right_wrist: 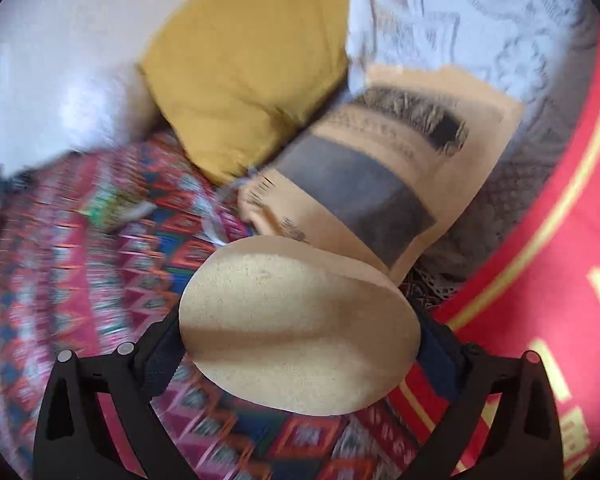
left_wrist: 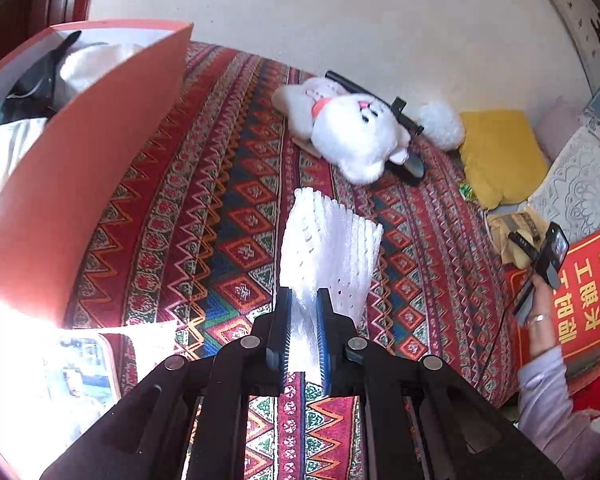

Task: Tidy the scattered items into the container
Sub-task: 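Drop the white mesh sleeve into the box with left while right carries the round lid over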

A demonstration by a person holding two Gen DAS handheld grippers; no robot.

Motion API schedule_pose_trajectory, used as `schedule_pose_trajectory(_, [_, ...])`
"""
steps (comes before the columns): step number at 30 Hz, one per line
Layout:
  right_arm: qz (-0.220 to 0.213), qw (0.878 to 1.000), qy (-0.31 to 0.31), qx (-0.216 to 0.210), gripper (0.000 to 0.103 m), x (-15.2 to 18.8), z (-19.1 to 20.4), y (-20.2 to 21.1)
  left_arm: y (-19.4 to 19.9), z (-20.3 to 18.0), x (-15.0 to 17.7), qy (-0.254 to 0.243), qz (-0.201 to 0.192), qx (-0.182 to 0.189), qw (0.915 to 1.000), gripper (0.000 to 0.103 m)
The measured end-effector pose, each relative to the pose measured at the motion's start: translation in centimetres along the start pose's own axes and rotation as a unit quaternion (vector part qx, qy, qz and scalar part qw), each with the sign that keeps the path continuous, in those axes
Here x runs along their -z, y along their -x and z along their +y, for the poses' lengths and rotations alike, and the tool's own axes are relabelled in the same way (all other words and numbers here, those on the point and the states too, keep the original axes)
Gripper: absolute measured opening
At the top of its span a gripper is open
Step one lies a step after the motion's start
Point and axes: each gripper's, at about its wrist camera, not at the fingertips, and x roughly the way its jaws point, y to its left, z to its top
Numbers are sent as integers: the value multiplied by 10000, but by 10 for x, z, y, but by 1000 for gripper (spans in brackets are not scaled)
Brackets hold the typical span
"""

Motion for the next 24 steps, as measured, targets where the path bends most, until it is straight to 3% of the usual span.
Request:
schedule_pose_trajectory(3, [-478, 9967, 187, -634, 99, 8, 20, 80, 54, 11, -15, 278, -638, 147, 9975, 8])
schedule_pose_trajectory(5, [-805, 9911, 439, -963, 99, 14, 41, 135, 107, 27, -27, 439, -1316, 175, 9902, 8])
schedule_pose_trajectory(8, [-1198, 9793, 873, -1376, 99, 21, 77, 208, 178, 68, -47, 790, -2162, 27, 9731, 8])
schedule_pose_trajectory(11, [-1578, 9619, 1231, -1861, 99, 26, 120, 277, 213, 133, -67, 1297, -2773, -305, 9515, 15])
schedule_pose_trajectory(12, [-1693, 9549, 1365, -2023, 99, 29, 137, 300, 214, 160, -74, 1474, -2903, -676, 9431, 31])
schedule_pose_trajectory(13, [-1807, 9456, 1532, -2229, 99, 33, 157, 327, 207, 190, -81, 1677, -2819, -1197, 9371, 67])
schedule_pose_trajectory(14, [-1894, 9362, 1700, -2425, 99, 38, 178, 349, 194, 222, -84, 1982, -2478, -1792, 9312, 84])
schedule_pose_trajectory(15, [-1953, 9266, 1882, -2605, 99, 42, 199, 368, 182, 249, -81, 2228, -2167, -2236, 9238, 91])
schedule_pose_trajectory(17, [-2044, 9017, 2301, -3037, 99, 54, 249, 412, 167, 292, -63, 2531, -1571, -2627, 9177, 91])
schedule_pose_trajectory(18, [-2058, 8878, 2488, -3279, 99, 61, 275, 431, 168, 306, -57, 2690, -1425, -2566, 9173, 91])
schedule_pose_trajectory(21, [-2025, 8421, 2974, -4017, 99, 82, 355, 482, 201, 331, -48, 2964, -1746, -2163, 9137, 93])
schedule_pose_trajectory(24, [-1858, 8053, 3148, -4668, 99, 97, 436, 517, 231, 341, -36, 3094, -2034, -2308, 8998, 100])
